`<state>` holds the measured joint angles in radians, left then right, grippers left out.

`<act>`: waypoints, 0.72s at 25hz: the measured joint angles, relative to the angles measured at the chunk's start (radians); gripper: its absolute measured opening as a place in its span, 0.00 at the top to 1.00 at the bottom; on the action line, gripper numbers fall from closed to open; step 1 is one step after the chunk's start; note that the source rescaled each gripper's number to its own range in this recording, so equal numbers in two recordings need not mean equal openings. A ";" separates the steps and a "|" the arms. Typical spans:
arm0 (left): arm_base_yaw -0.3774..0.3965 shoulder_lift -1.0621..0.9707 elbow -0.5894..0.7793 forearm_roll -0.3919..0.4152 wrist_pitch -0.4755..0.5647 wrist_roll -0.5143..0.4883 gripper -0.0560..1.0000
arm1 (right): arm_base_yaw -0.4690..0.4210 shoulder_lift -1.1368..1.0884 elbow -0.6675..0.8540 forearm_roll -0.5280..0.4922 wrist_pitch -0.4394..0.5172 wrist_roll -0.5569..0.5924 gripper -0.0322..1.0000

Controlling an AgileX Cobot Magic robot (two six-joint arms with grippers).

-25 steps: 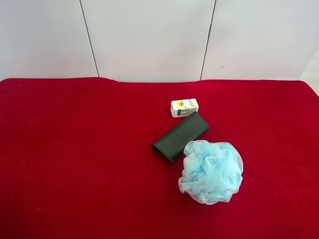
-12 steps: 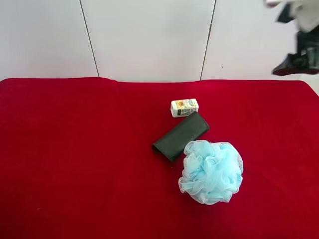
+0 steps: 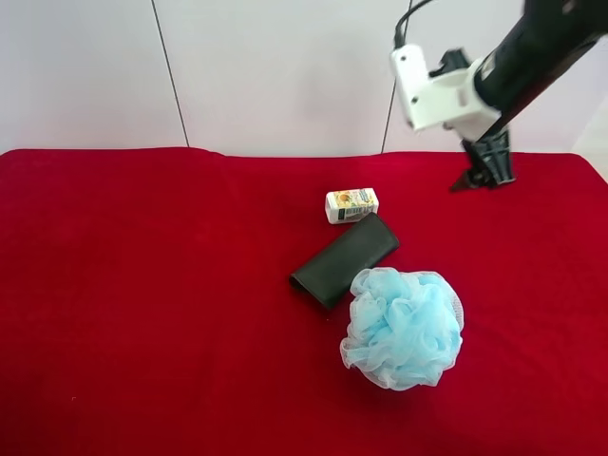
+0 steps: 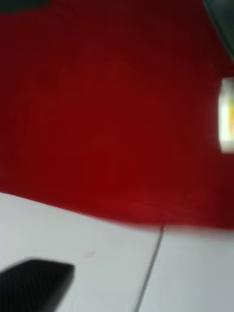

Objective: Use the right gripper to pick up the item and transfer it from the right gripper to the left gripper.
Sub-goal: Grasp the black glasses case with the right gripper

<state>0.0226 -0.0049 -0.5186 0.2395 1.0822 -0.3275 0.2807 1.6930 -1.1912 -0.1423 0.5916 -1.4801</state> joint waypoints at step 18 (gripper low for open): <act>0.000 0.000 0.000 0.000 0.000 0.000 0.00 | 0.157 0.213 -0.001 0.134 -0.127 -0.162 0.00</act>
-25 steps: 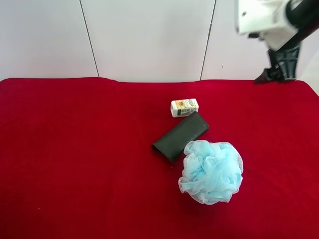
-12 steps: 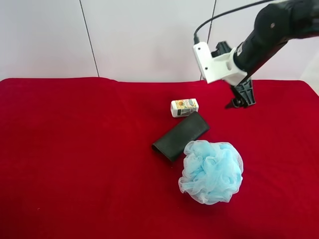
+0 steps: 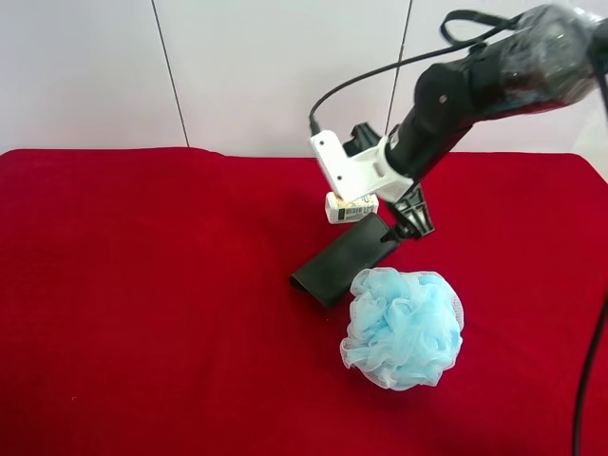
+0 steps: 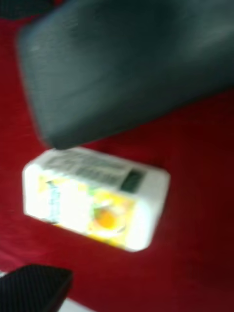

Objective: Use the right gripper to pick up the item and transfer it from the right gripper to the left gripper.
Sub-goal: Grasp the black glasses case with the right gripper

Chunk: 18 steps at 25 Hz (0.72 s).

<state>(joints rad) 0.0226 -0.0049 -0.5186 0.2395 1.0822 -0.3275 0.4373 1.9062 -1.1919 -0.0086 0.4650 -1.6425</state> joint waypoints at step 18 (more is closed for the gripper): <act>0.000 0.000 0.000 0.000 0.000 0.000 0.00 | 0.029 0.008 0.000 0.099 0.106 0.023 0.00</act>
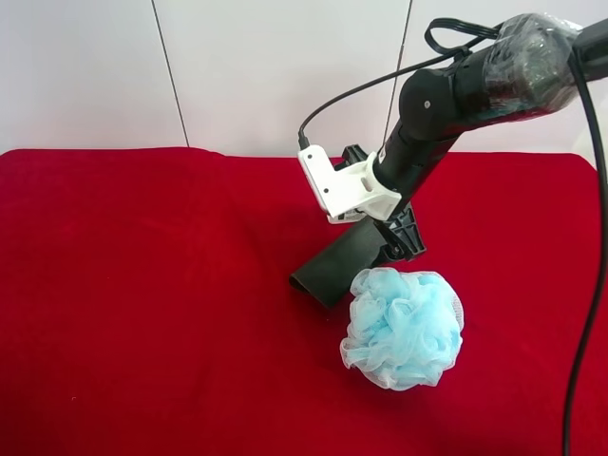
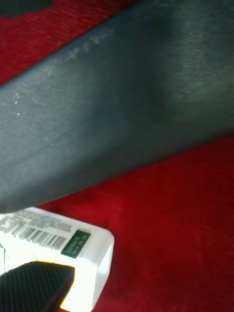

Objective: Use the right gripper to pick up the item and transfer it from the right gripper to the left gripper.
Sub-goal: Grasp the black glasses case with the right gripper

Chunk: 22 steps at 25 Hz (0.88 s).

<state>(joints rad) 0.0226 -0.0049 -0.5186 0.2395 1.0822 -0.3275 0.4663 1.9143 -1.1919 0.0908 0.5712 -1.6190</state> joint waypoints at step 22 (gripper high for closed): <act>0.000 0.000 0.000 0.000 0.000 0.000 0.00 | -0.065 0.074 0.000 -0.044 -0.009 0.000 0.00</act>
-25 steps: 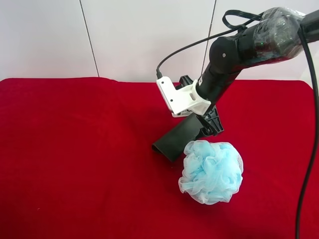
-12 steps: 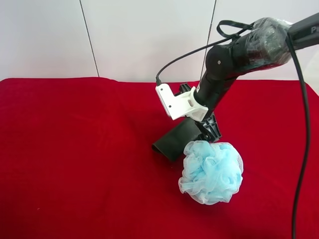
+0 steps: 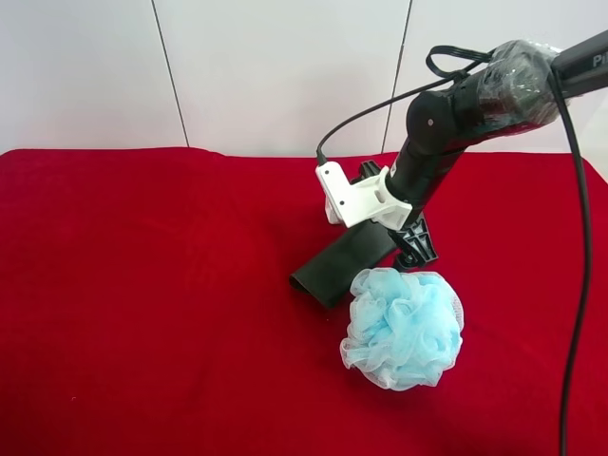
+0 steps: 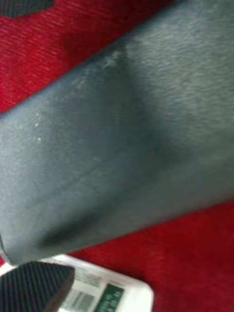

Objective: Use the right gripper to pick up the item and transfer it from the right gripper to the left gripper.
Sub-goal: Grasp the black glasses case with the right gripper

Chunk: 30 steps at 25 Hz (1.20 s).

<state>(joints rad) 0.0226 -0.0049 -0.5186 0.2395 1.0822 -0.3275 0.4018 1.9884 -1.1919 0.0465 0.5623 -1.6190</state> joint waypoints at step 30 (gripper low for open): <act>0.000 0.000 0.000 0.000 0.000 0.000 0.00 | -0.001 0.054 0.000 -0.023 -0.104 0.000 0.03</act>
<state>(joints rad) 0.0226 -0.0049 -0.5186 0.2395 1.0822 -0.3275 0.4008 2.0423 -1.1919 0.0235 0.4587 -1.6190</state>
